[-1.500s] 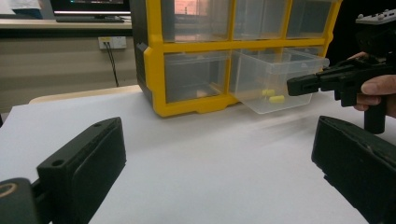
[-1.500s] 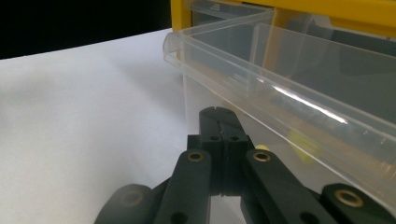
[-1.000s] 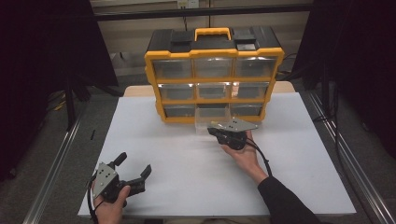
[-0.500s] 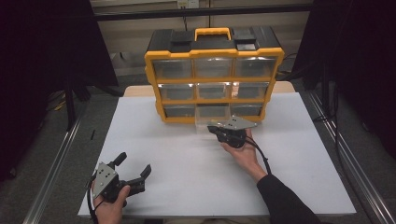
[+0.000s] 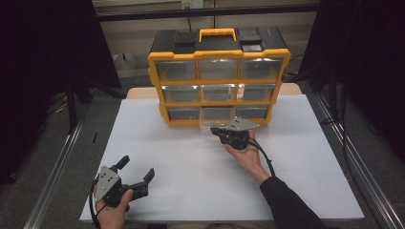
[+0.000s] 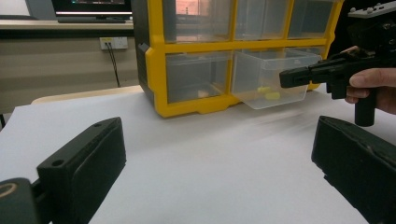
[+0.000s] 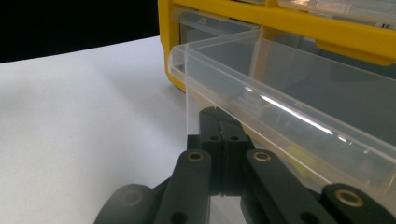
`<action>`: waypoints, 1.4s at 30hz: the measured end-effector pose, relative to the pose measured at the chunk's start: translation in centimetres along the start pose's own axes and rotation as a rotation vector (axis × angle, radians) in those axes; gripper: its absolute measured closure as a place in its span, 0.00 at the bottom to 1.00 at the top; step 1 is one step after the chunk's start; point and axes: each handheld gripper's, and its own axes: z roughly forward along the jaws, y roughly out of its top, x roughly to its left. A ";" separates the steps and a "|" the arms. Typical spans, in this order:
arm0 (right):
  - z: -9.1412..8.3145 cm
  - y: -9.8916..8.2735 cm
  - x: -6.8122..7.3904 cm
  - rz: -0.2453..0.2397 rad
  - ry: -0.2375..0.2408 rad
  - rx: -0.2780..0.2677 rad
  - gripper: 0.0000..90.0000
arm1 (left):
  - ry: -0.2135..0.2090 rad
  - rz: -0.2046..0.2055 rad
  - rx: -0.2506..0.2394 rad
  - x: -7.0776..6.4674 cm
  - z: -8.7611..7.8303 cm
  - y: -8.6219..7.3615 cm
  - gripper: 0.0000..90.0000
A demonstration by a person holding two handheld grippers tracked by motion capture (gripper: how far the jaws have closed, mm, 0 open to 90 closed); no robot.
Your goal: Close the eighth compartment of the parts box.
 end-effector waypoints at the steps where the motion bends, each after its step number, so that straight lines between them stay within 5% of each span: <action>1: 0.1 0.0 0.0 -0.001 -0.001 0.000 1.00 | 0.000 0.000 -0.001 0.0 0.0 0.0 0.03; 42: 1.2 0.5 -1.6 0.013 -0.075 -0.012 1.00 | -0.002 0.001 -0.005 0.0 -0.1 0.0 0.03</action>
